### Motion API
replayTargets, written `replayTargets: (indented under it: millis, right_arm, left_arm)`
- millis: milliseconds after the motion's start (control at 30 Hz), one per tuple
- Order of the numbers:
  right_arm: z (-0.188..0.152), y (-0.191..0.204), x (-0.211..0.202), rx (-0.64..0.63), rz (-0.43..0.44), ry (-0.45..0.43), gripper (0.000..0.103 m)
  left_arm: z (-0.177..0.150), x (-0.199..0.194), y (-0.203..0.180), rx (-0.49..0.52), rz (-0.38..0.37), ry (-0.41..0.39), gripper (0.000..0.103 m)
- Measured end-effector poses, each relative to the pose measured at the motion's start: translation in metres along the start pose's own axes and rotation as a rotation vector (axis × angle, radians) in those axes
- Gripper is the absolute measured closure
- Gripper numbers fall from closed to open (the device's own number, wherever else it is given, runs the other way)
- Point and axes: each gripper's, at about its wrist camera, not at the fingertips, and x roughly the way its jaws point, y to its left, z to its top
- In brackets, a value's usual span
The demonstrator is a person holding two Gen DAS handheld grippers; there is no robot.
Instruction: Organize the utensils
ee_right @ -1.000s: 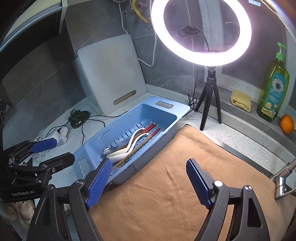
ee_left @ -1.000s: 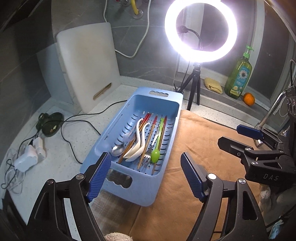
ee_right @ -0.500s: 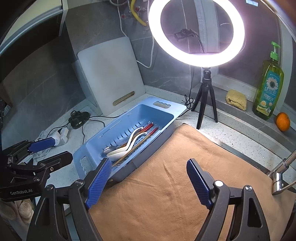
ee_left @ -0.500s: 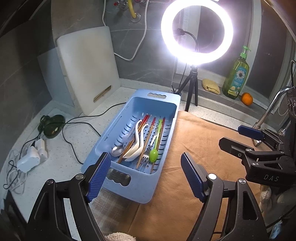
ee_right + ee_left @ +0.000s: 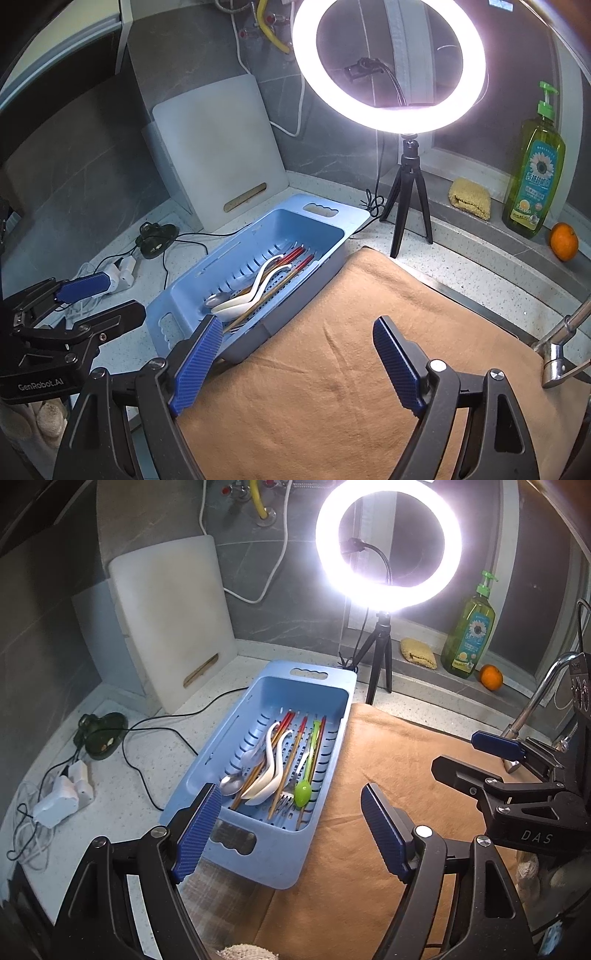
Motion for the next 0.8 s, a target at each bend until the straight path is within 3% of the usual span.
replayTargets:
  millis: [800]
  right_arm:
    - [0.0035, -0.0057, 0.0073, 0.000, 0.002, 0.008, 0.021]
  left_arm:
    - [0.0025, 0.0079, -0.0078, -0.001, 0.010, 0.018, 0.025]
